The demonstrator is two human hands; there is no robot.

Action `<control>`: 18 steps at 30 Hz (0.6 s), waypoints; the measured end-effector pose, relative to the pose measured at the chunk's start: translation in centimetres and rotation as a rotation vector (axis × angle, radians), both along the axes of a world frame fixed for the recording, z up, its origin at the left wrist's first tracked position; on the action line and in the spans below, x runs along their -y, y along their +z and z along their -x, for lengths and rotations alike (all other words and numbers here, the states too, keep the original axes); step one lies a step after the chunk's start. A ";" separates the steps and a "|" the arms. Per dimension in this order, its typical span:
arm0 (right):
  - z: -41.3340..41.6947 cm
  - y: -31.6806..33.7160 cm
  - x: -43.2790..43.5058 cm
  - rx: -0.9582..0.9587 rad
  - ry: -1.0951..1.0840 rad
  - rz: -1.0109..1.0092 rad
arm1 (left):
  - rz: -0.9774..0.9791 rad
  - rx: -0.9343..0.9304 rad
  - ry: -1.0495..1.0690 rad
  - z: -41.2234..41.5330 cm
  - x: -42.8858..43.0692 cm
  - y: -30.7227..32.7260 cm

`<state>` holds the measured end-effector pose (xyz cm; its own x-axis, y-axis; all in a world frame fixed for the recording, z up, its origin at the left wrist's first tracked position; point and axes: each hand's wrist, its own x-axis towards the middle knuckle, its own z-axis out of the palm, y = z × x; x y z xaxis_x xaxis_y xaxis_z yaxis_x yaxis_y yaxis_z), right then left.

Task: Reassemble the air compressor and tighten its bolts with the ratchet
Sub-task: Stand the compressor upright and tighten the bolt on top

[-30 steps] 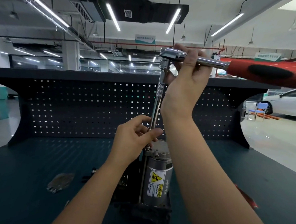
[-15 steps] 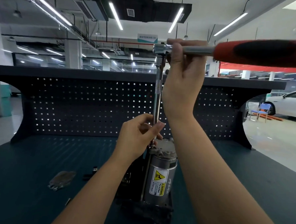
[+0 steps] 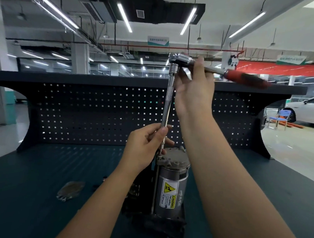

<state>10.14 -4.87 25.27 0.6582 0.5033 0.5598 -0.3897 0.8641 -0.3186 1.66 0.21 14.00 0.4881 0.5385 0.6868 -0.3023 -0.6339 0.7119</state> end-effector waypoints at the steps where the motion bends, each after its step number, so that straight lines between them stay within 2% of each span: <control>1: 0.4 -0.2 0.0 0.105 -0.181 -0.020 | 0.014 0.007 0.007 0.0 0.0 0.0; 3: 1.1 -0.7 0.2 0.332 -0.596 -0.028 | 0.009 -0.006 0.065 -0.1 0.0 0.0; 4: 1.4 -0.8 0.2 0.416 -0.724 -0.030 | 0.003 -0.009 0.088 -0.2 -0.1 0.0; 6: 1.7 -0.8 0.4 0.471 -0.758 -0.009 | 0.009 0.007 0.097 -0.2 -0.1 0.0; 7: 1.7 -0.6 0.4 0.430 -0.676 0.007 | 0.007 0.009 0.086 -0.2 -0.2 -0.1; 11: 0.2 0.7 0.4 0.049 -0.028 0.089 | -0.026 -0.019 0.032 0.0 0.0 -0.1; 13: -0.1 0.6 0.3 0.018 0.102 0.086 | -0.040 -0.025 0.033 0.1 0.0 -0.2; 15: 0.1 0.2 0.0 0.103 -0.015 0.050 | -0.035 -0.012 0.042 -0.1 -0.1 -0.2; 18: 0.9 -0.6 0.4 0.416 -0.528 -0.045 | 0.026 0.015 0.053 -0.6 0.0 -0.1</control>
